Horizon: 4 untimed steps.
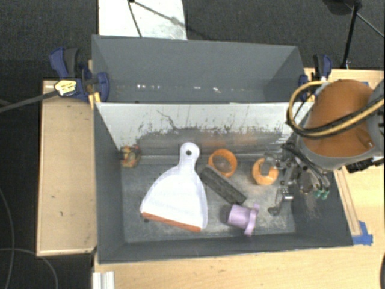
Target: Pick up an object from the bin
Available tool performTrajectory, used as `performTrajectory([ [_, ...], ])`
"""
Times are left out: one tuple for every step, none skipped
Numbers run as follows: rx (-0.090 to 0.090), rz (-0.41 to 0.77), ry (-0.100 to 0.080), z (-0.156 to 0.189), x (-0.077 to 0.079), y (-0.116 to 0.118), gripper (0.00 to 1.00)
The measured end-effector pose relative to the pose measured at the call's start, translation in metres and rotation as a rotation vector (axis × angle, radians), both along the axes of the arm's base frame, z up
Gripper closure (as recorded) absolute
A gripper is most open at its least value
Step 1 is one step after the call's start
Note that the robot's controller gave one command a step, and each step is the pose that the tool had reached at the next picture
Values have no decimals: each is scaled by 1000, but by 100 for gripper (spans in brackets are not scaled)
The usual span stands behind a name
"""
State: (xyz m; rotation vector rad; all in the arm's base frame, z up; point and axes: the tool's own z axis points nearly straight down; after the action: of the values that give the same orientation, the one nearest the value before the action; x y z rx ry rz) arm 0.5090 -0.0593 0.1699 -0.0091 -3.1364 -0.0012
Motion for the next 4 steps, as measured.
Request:
performTrajectory([
  [-1,2,-8,4,2,0,0],
  [-1,4,-11,2,2,1,0],
  [2,126,5,-30,3,-3,0],
  [0,148,-9,0,18,-10,0],
])
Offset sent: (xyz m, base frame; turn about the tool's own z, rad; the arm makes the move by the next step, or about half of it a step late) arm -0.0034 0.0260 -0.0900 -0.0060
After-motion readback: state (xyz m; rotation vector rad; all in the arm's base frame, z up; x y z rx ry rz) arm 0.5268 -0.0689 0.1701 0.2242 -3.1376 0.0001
